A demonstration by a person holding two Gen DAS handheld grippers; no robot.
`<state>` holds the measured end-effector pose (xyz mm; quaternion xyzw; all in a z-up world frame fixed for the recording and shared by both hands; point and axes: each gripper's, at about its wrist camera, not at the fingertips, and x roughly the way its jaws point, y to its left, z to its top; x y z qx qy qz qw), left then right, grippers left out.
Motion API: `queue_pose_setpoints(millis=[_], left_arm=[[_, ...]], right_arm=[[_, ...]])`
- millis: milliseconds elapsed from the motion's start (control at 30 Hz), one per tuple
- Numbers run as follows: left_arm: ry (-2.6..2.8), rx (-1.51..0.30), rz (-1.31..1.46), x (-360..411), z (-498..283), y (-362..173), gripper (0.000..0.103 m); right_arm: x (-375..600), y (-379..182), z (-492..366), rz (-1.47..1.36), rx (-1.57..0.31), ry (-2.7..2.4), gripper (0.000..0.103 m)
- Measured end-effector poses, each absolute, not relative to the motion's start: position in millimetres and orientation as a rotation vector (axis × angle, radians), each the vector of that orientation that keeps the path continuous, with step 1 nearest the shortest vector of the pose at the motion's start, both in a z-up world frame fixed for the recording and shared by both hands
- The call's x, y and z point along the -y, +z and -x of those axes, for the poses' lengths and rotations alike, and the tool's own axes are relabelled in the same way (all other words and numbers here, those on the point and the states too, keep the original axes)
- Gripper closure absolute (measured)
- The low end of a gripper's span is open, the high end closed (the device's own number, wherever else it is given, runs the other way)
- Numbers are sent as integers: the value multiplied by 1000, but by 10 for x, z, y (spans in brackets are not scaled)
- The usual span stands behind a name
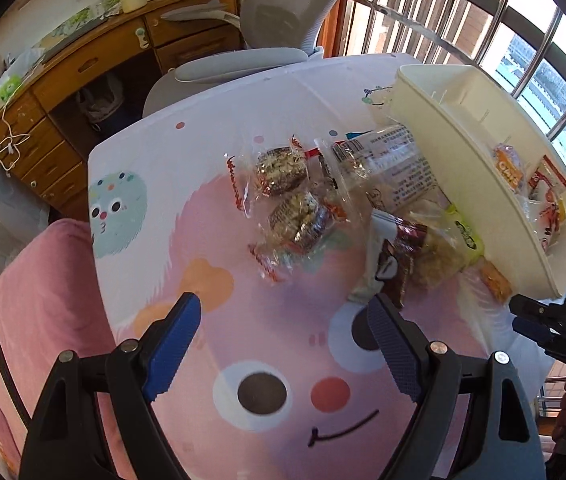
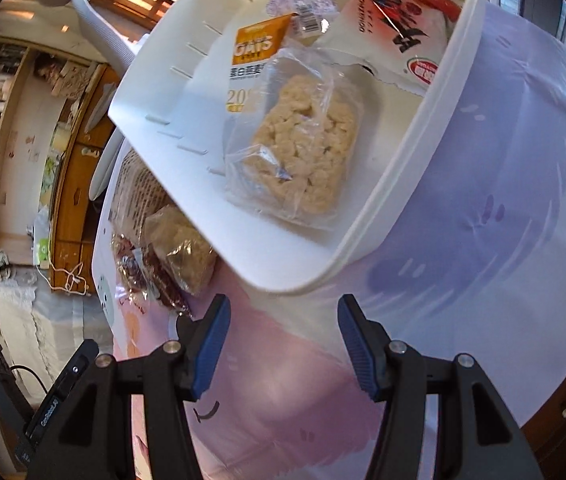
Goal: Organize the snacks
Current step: 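Reach the left gripper down and grasp the red-printed nut-cluster packet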
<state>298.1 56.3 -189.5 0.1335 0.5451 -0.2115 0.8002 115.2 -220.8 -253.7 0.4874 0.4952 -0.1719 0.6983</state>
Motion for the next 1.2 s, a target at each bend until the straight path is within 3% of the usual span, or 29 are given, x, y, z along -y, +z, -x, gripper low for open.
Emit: queue_pose_setpoints(millis=[633,1133,1200], left_arm=[[-447,-1203,-244,-330,-3618,-2541,18],[-406,-1197,-136,-260,-3752,-2728,18],[-410,-1201,-123,-250,-3760,-2751,22]], right_arm=[[2280,-2792,-1182,-1252,-998,-370,48],[2300,-2795,-1280,-1240,-1001,-441,71],[2299,-2796,-1292,-1238,-1002,-432,73]])
